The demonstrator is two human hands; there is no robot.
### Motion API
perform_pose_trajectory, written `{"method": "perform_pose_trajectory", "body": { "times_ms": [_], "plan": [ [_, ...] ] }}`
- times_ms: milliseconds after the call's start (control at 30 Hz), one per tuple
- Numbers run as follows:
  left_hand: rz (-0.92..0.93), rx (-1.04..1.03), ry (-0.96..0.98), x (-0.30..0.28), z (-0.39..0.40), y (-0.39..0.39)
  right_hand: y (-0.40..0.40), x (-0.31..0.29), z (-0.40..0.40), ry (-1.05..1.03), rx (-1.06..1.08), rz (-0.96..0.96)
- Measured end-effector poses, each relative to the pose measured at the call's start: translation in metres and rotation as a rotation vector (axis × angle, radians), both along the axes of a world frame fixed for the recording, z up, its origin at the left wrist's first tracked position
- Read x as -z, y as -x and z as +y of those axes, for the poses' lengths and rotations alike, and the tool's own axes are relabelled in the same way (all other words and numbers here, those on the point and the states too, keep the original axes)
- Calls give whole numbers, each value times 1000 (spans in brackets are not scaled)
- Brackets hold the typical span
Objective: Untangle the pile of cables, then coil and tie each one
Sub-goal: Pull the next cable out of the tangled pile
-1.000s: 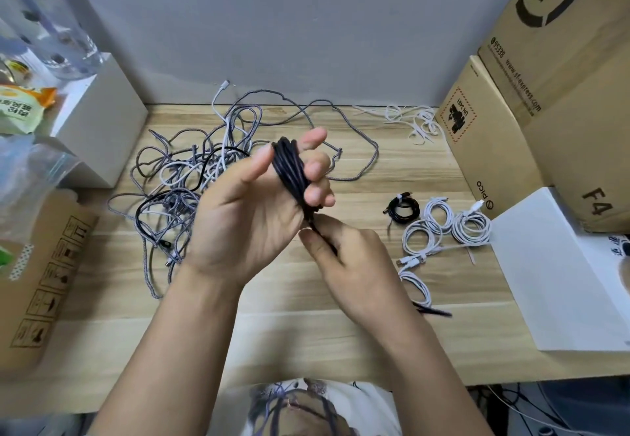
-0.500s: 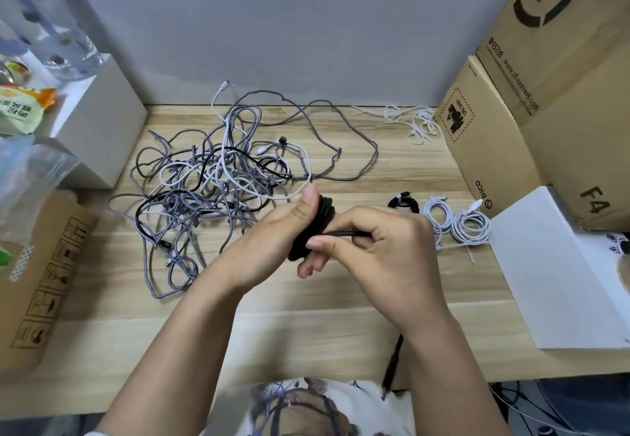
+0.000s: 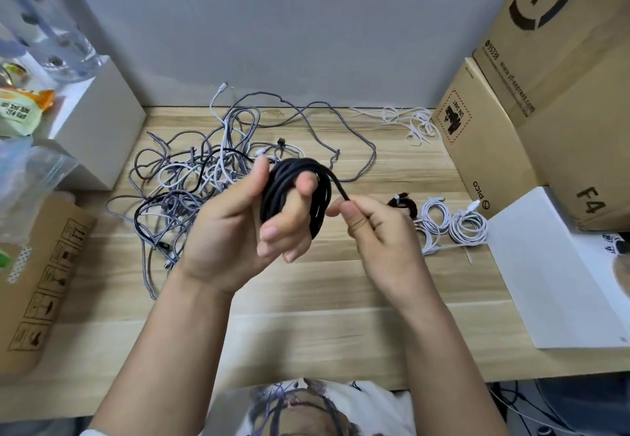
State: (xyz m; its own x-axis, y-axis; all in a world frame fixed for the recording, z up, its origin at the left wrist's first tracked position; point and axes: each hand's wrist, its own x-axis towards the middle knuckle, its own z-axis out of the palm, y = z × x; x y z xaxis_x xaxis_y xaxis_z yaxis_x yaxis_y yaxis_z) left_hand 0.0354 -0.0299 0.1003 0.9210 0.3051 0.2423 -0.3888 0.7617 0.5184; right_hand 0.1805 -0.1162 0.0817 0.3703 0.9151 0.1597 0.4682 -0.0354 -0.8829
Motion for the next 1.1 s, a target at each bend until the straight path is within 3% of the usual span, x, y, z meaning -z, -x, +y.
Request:
{"method": "perform_pose_trajectory", "body": {
  "times_ms": [133,267,433,633,867,967,1100],
  "plan": [
    [-8,-161,65,-1,1,-4,8,3,0,226,-91,-243],
    [266,-470,-22,-2,-2,-6,16,-2,-7,414,-229,-500],
    [535,-604,-188,6,-7,-18,22,-23,-15,307,-303,-639],
    [706,-603,-511,19,-14,-22,17,-26,-16,65,-109,-695],
    [876,-534,-776,17,-26,-25,13,-27,-14,-68,9,-313],
    [839,-429,-741,7,-30,-27,8,-28,-13,-150,-44,-74],
    [842,-363,-649,-4,-34,-29,-3,-20,-7,-110,-32,23]
  ]
}}
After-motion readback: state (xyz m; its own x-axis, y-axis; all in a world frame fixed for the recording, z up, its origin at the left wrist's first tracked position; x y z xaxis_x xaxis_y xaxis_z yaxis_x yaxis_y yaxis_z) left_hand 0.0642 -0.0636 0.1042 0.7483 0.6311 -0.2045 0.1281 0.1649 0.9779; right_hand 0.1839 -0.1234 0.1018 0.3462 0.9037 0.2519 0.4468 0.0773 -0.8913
